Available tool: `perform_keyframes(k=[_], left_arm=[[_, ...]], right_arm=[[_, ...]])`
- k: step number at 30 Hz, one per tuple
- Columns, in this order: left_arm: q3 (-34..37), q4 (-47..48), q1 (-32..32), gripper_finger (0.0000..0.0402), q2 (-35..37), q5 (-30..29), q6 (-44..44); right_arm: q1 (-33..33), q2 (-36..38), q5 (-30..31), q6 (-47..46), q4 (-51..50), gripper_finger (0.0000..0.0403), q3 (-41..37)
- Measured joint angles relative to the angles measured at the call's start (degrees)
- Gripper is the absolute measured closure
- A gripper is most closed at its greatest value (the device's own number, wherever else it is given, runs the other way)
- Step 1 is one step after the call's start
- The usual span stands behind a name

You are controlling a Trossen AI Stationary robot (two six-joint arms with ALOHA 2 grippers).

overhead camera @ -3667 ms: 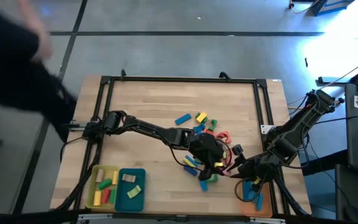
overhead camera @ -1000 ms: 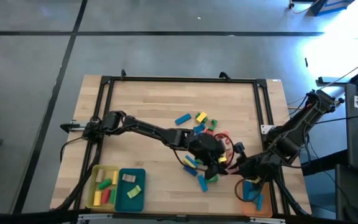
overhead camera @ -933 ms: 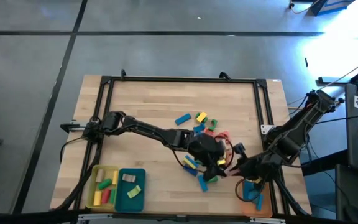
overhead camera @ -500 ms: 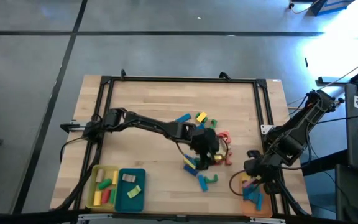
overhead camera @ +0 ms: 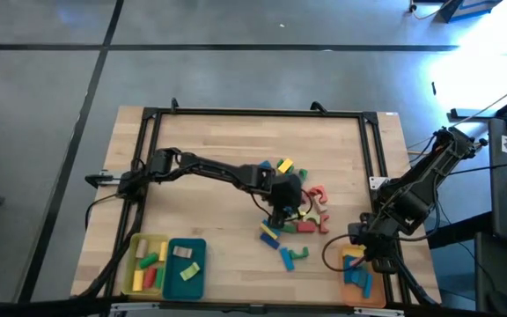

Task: Sort blocks by size
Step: Put the pink rectangular block into the orange bin, then put the blue cylindrical block into the yellow bin

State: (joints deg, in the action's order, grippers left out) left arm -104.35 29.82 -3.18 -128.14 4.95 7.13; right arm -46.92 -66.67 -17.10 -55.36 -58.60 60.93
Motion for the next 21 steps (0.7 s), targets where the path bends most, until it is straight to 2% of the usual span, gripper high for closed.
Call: perform_keyframes(k=[5, 21], left_arm=[[1.7, -0.7, 0.2, 0.0208, 0.0, -6.5, 5.9], [9.4, -1.8, 2.6, 0.0208, -0.1, -6.9, 7.1]], right_arm=[[0.1, 0.0, 0.0, -0.6, 0.0, 0.0285, 0.0], [0.1, 0.0, 7.7, -0.3, 0.1, 0.0279, 0.0]])
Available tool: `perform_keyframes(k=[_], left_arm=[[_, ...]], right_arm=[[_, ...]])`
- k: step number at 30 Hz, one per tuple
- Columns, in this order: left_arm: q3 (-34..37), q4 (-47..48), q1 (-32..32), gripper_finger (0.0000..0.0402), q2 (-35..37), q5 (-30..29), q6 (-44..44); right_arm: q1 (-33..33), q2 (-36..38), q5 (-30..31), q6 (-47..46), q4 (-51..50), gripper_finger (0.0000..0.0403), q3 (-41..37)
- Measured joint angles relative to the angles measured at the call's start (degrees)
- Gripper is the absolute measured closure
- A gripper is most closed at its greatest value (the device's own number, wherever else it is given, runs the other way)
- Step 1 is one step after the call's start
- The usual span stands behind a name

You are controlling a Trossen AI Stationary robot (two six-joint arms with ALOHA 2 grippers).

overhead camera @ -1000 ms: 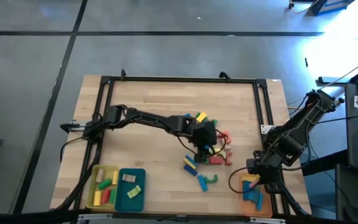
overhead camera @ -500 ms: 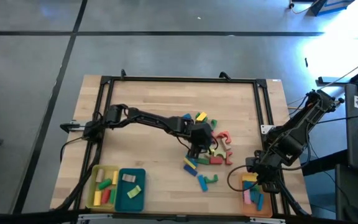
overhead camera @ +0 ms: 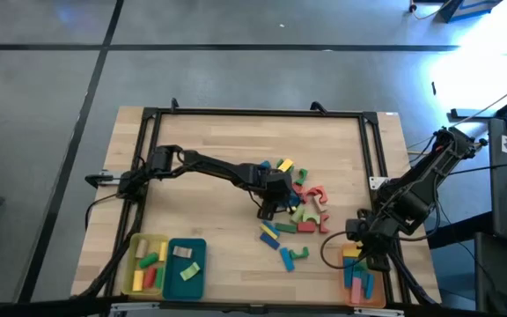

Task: Sort blocks by size
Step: Put the blue cylindrical block into the yellow bin

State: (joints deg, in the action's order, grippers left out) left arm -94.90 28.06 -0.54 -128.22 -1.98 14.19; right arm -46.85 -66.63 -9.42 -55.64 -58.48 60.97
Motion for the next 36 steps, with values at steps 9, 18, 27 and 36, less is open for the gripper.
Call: perform_keyframes(k=[9, 18, 27, 36], left_arm=[[3.4, -3.7, 0.1, 0.0240, 0.2, 0.3, -0.7], [3.5, -5.0, -0.3, 0.0285, 0.4, 0.1, -0.7], [-1.3, 5.3, -1.4, 0.0285, 3.0, -0.2, -1.2], [-3.4, 27.1, -5.8, 0.0284, 11.1, 0.3, -11.2]], right_arm=[[0.0, 0.0, 6.3, 0.9, 0.1, 0.0278, 0.0], [0.0, 0.0, 12.4, 2.1, 0.1, 0.0278, 0.0], [0.7, 0.0, 25.1, 7.9, 0.1, 0.0278, 0.0], [6.3, -1.8, 24.8, 14.3, 8.3, 0.0278, -2.8]])
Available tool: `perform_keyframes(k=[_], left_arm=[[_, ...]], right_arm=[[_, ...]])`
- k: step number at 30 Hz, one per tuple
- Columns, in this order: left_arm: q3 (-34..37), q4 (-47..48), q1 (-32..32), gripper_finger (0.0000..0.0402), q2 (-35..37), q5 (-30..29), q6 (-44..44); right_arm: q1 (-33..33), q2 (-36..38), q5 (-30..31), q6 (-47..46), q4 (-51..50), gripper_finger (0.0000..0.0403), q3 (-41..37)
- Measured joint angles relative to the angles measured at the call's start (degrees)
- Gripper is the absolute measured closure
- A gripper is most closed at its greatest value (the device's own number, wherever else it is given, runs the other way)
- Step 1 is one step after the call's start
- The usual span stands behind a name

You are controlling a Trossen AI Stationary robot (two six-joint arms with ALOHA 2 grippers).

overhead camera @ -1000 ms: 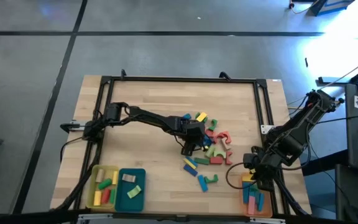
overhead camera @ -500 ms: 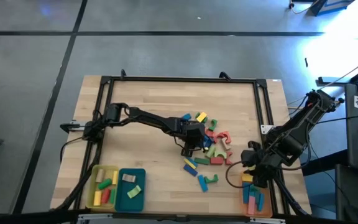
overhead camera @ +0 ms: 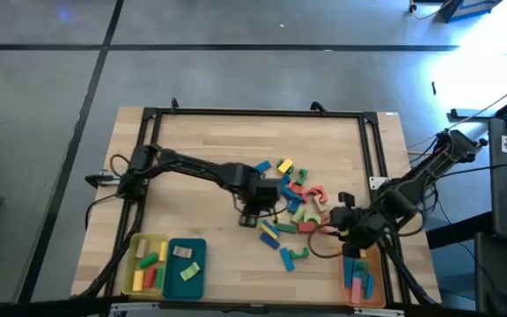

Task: Sort blocks by size
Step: Put the blue cylindrical block into the yellow bin

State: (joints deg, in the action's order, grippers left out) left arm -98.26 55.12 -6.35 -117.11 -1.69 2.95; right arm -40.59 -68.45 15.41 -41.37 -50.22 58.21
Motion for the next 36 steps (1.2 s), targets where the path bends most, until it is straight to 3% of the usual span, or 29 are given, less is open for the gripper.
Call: perform_keyframes(k=[7, 14, 31, 36], left_arm=[[0.0, 23.1, -7.9, 0.0281, 4.7, 1.9, -18.2], [0.4, 34.8, -19.2, 0.0279, 6.5, 4.5, -36.5], [0.4, 34.9, -45.6, 0.0278, 6.7, 6.0, -76.3], [0.4, 34.9, -52.2, 0.0277, 6.7, 6.0, -82.2]], right_arm=[[4.4, -5.7, -3.6, 7.8, 4.6, 0.0278, -1.0], [7.7, -10.5, -4.5, 13.7, 5.8, 0.0278, -1.1], [12.2, -13.2, -4.5, 14.7, 10.3, 0.0278, -1.1], [12.2, -13.2, -4.5, 14.7, 12.1, 0.0278, -1.1]])
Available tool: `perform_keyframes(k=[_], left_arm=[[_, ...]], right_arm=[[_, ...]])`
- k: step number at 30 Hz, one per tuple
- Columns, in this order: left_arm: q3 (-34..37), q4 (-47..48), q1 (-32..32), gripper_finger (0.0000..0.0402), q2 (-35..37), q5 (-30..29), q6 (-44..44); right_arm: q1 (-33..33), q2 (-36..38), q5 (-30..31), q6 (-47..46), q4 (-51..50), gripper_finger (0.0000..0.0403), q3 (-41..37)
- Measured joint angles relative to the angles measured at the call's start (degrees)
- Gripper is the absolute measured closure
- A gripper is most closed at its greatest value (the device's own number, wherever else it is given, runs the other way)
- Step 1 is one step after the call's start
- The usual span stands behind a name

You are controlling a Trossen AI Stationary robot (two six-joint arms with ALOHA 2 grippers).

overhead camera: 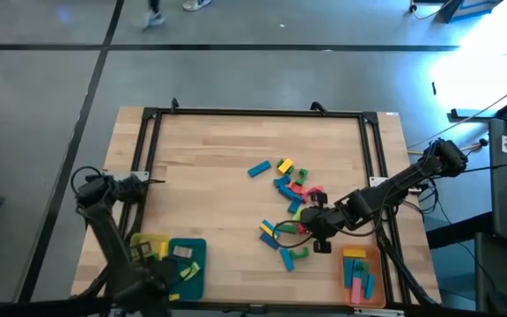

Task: Sort blocks by size
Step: Put the blue cylindrical block into the yellow bin, then put the green arch block into the blue bin

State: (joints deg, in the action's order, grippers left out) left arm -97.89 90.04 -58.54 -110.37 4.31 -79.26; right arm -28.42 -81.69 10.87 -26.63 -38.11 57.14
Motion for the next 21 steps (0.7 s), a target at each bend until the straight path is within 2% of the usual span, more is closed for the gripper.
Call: perform_keyframes(k=[6, 11, 21], left_arm=[[2.7, 0.0, -5.0, 0.0274, 0.0, 0.0, -5.8], [5.3, 0.0, -6.2, 0.0268, 0.0, 0.0, -9.0], [8.6, 0.0, -5.8, 0.0204, 0.0, 0.2, -8.4]], right_arm=[[0.0, 0.0, 0.0, 0.0, 1.1, 0.0278, 0.0], [0.0, 0.0, 0.0, 0.0, 1.2, 0.0278, 0.0], [0.0, -0.6, 0.0, -0.5, 1.5, 0.0278, 0.0]])
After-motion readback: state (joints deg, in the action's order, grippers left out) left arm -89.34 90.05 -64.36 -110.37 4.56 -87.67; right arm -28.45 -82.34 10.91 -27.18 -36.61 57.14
